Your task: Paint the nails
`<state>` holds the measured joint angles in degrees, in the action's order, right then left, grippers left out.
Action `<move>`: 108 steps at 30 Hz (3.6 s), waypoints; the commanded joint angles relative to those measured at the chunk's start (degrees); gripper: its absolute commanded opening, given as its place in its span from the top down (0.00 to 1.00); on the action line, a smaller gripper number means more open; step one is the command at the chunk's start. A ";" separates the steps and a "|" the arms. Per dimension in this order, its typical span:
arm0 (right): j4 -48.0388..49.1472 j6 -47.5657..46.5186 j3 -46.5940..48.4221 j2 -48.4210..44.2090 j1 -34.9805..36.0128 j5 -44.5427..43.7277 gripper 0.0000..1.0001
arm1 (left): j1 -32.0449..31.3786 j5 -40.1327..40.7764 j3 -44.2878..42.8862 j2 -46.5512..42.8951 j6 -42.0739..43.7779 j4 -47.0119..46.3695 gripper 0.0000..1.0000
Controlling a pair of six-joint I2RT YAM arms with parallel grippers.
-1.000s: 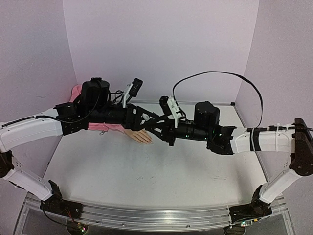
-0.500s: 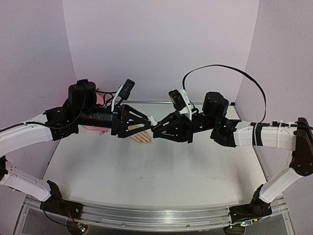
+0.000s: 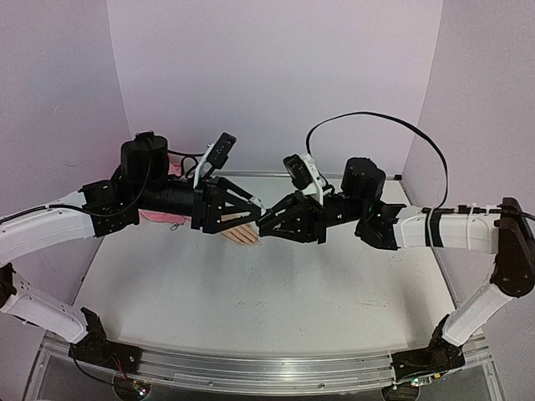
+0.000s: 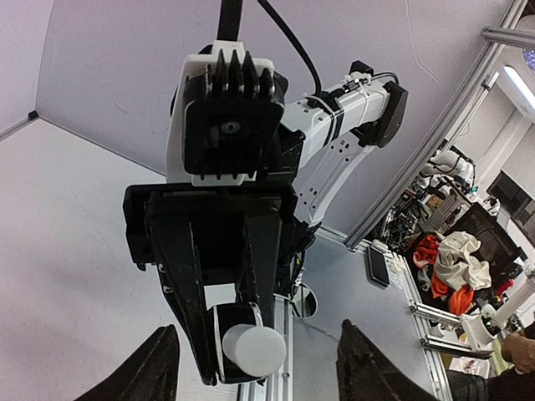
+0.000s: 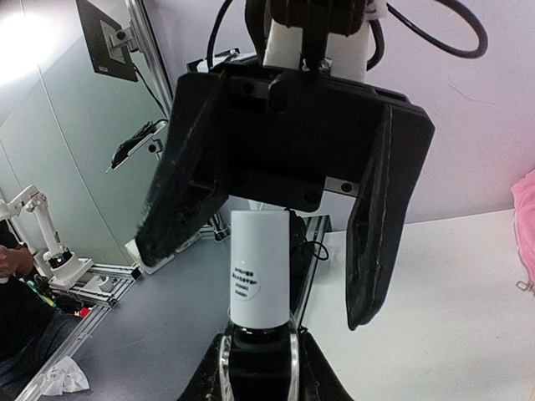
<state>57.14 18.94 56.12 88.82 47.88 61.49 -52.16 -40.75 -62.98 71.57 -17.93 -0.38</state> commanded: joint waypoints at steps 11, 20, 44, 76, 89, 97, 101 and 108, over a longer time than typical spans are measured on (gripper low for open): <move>4.23 -0.28 2.91 0.26 0.02 -1.27 1.00 | 0.02 3.07 -4.00 1.73 -0.26 -3.22 0.67; -5.84 -8.89 0.54 -4.43 3.20 -47.39 1.00 | -0.06 10.96 -3.30 2.37 -1.27 -2.27 0.96; 0.06 -10.96 -3.91 -8.80 2.24 -21.48 1.00 | -0.24 10.06 -3.22 -1.41 0.22 0.03 0.08; -1.41 -3.76 0.70 -2.65 0.60 -27.96 1.00 | -0.75 8.69 -4.70 2.72 -1.99 -2.12 0.99; 5.49 -29.38 -1.43 -2.82 17.66 -93.50 1.00 | -0.75 27.08 -6.65 4.07 -5.30 5.48 0.87; -5.41 -19.62 -0.63 -6.60 8.96 -46.72 1.00 | -0.50 21.41 -5.54 0.11 -0.91 5.15 0.19; -5.11 -10.95 -0.54 -6.85 2.69 -23.27 1.00 | -0.19 18.38 -3.28 -2.88 0.00 3.03 0.08; 2.15 -0.54 1.74 -3.37 1.75 -4.08 1.00 | -0.05 6.52 -2.59 -1.79 -2.13 -4.44 0.15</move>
<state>50.13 9.54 54.48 84.66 48.95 40.51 -52.40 -24.77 -65.10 68.84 -19.53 2.22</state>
